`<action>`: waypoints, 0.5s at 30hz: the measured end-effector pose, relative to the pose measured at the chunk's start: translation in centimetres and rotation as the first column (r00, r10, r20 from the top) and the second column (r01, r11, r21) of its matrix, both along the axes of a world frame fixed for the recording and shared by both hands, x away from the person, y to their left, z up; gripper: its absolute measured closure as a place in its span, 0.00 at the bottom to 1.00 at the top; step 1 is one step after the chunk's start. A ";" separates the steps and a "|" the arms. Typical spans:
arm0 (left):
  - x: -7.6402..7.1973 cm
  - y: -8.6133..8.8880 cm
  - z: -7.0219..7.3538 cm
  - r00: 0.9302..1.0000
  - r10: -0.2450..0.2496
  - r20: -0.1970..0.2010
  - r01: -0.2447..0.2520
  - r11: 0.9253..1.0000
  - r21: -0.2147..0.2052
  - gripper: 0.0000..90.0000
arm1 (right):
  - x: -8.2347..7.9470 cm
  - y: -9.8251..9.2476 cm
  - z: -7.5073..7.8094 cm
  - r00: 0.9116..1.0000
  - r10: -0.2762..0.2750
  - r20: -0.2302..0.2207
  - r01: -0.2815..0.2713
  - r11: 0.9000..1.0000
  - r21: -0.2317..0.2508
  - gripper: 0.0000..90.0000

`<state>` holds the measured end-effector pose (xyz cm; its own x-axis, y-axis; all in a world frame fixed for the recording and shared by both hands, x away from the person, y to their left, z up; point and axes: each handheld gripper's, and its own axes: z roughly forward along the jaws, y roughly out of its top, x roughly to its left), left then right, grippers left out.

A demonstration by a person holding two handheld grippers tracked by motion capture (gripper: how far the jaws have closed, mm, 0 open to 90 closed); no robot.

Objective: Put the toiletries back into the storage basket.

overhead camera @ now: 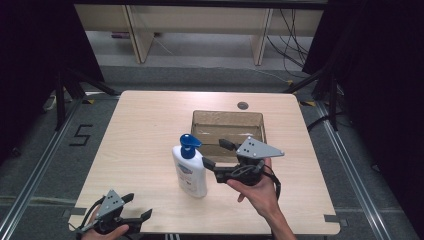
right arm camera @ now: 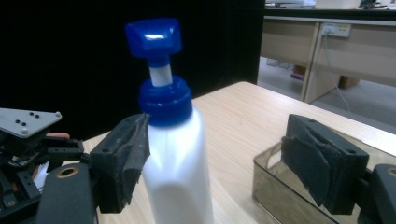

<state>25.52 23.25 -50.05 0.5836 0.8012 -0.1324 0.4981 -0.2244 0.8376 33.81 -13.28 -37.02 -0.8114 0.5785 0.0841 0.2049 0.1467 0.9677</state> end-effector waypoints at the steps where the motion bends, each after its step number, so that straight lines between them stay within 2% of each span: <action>1: 0.0 0.1 0.0 1.000 -0.005 -0.003 0.005 1.000 0.010 0.17 | 0.1 0.4 0.1 1.000 0.011 0.023 -0.011 1.000 -0.007 0.26; 3: 0.0 0.0 0.0 1.000 -0.008 -0.005 0.008 1.000 0.011 0.17 | 0.0 0.7 0.1 1.000 0.020 0.008 -0.020 1.000 -0.005 0.26; 4: -0.1 0.0 0.1 1.000 -0.009 -0.003 0.009 1.000 0.011 0.17 | 0.2 1.1 0.3 0.999 0.031 0.026 -0.031 1.000 -0.001 0.27; 7: -0.1 -0.1 0.0 1.000 -0.006 -0.002 0.006 1.000 0.006 0.17 | 0.1 1.5 0.5 0.999 0.049 0.024 -0.049 0.999 0.008 0.28; 8: -0.1 -0.1 0.0 1.000 -0.001 -0.003 0.001 1.000 -0.002 0.17 | 0.1 1.8 0.7 0.997 0.055 0.046 -0.055 0.998 -0.005 0.31; 9: 0.0 -0.1 0.0 1.000 -0.003 -0.002 0.003 1.000 -0.002 0.17 | 0.1 2.0 0.7 0.997 0.065 0.035 -0.065 0.998 0.002 0.32; 11: 0.0 -0.1 0.0 1.000 -0.002 -0.002 0.002 1.000 -0.005 0.17 | 0.1 2.0 0.8 0.998 0.059 0.036 -0.058 0.998 -0.010 0.33; 12: -0.1 -0.1 0.0 1.000 0.003 -0.003 -0.003 1.000 -0.009 0.17 | 0.2 2.2 0.9 0.996 0.062 0.056 -0.062 0.998 -0.007 0.35; 15: -0.1 -0.1 0.0 1.000 0.001 -0.003 -0.001 1.000 -0.006 0.17 | 0.3 2.2 1.0 0.996 0.063 0.058 -0.062 0.998 -0.013 0.36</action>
